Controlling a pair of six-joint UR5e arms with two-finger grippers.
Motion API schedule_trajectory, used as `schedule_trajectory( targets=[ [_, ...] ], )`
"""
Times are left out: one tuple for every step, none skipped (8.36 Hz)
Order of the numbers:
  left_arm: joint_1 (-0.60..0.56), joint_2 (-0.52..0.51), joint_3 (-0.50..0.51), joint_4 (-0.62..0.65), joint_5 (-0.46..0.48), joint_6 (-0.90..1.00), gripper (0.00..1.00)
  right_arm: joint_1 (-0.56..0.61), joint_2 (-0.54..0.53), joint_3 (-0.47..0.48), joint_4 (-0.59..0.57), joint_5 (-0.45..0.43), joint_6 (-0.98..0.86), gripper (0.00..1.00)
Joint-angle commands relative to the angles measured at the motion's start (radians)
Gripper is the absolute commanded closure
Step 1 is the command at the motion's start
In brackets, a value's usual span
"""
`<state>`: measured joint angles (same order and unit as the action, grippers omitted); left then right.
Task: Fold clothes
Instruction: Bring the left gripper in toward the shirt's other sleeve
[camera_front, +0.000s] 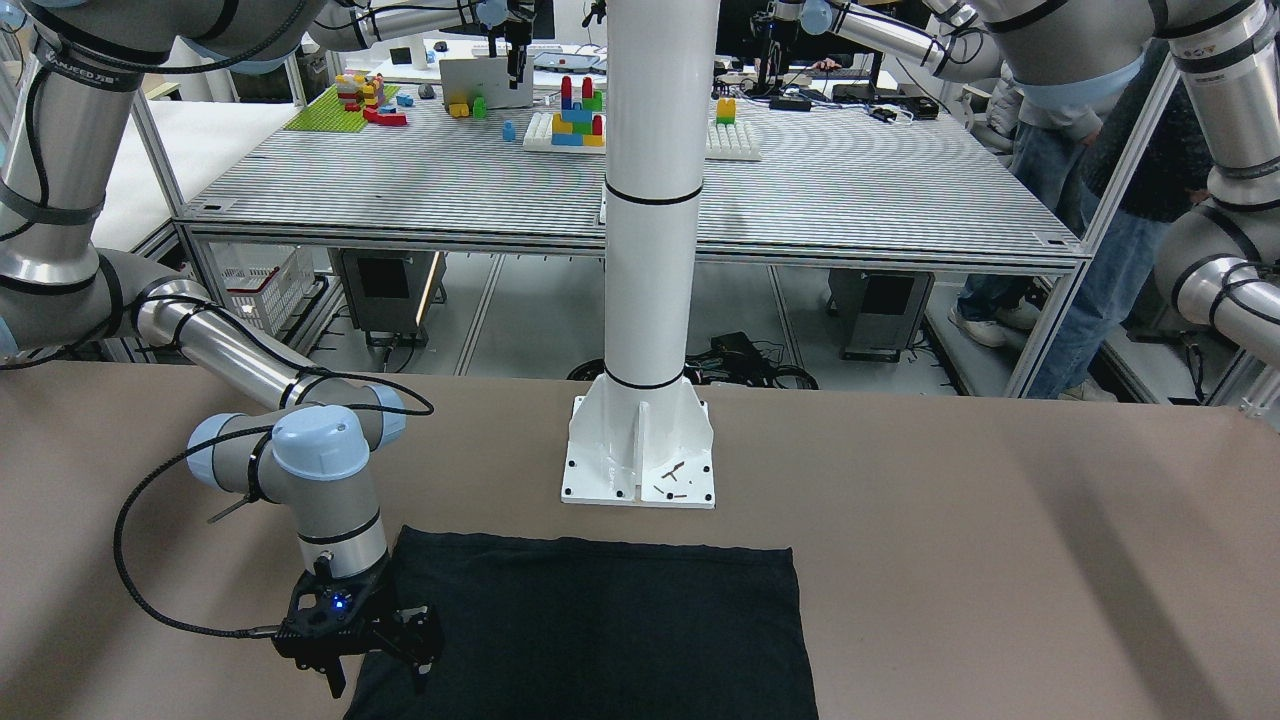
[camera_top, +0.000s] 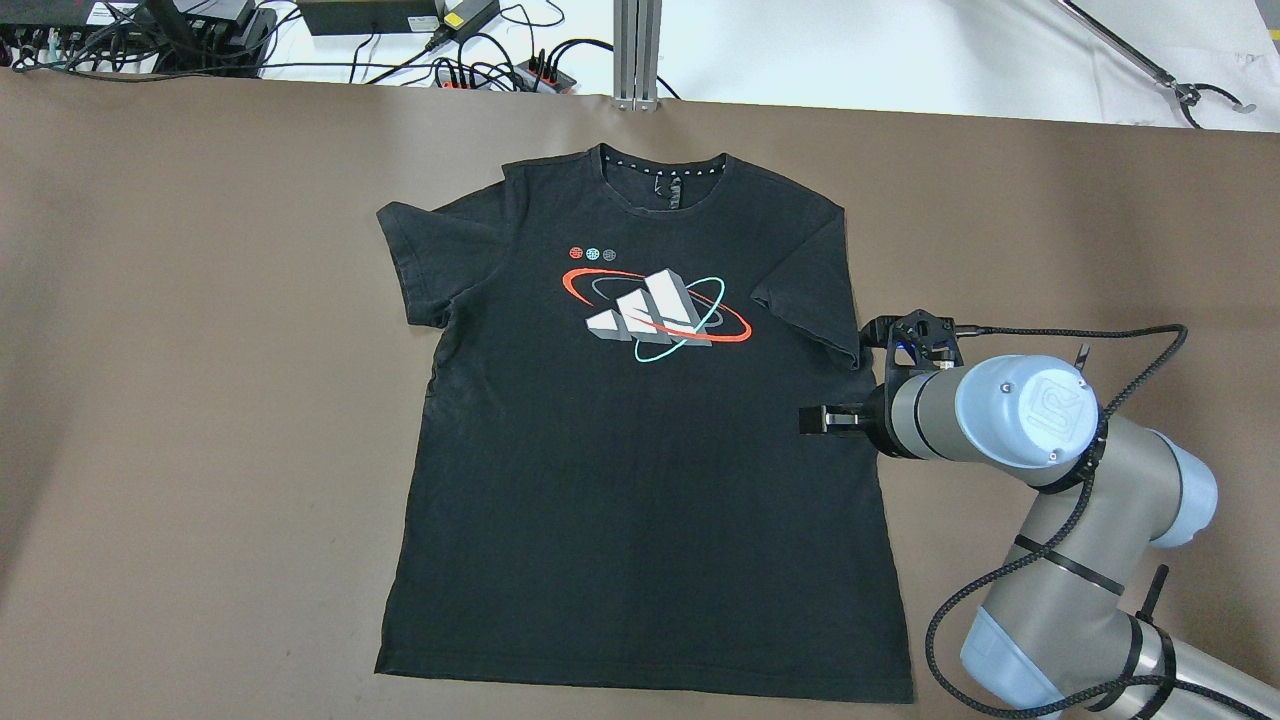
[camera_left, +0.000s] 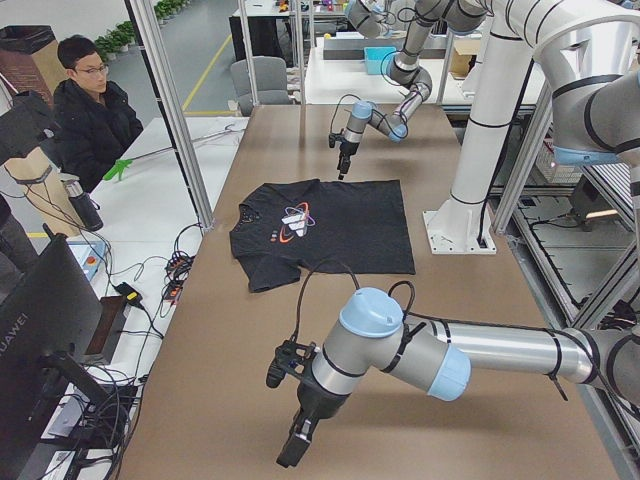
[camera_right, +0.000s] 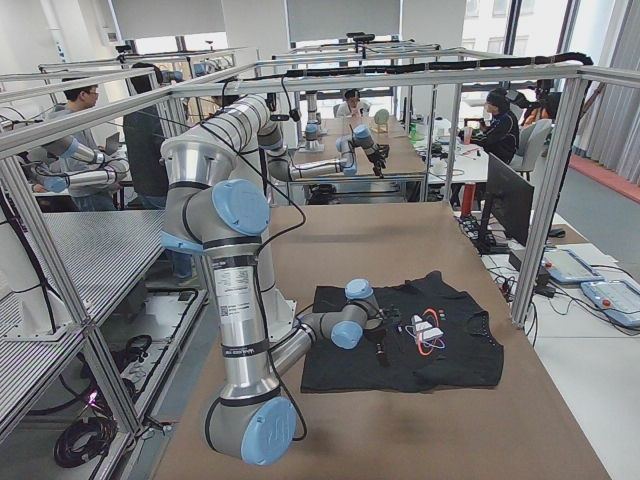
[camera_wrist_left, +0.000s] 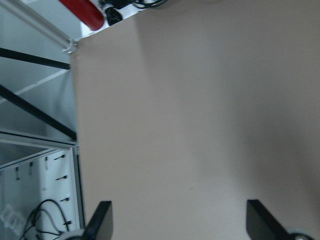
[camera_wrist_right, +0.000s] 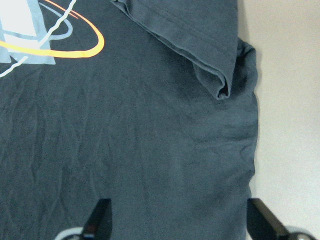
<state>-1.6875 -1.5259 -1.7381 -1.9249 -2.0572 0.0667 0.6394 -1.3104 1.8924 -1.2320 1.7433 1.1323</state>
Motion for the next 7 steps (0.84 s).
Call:
schedule_trajectory(
  targets=[
    [0.183,-0.101,0.009,0.004,-0.110,-0.227,0.09,0.003,-0.004,0.048,-0.029,-0.001,0.001,0.05],
    [0.248,-0.169,0.056,0.003,-0.135,-0.281,0.10,0.003,-0.006,0.053,-0.030,-0.002,0.001,0.05],
    [0.302,-0.275,0.146,0.000,-0.156,-0.313,0.12,0.003,-0.006,0.050,-0.030,-0.005,0.001,0.05],
    [0.355,-0.372,0.237,-0.003,-0.159,-0.326,0.12,0.002,-0.006,0.047,-0.030,-0.004,0.001,0.05],
    [0.409,-0.481,0.343,-0.003,-0.178,-0.347,0.12,0.002,-0.006,0.045,-0.029,-0.004,0.000,0.05],
    [0.437,-0.619,0.488,-0.023,-0.204,-0.367,0.14,-0.001,-0.006,0.039,-0.029,-0.008,-0.002,0.05],
    [0.489,-0.699,0.608,-0.099,-0.204,-0.392,0.20,-0.003,-0.004,0.042,-0.029,-0.008,0.000,0.05]
  ],
)
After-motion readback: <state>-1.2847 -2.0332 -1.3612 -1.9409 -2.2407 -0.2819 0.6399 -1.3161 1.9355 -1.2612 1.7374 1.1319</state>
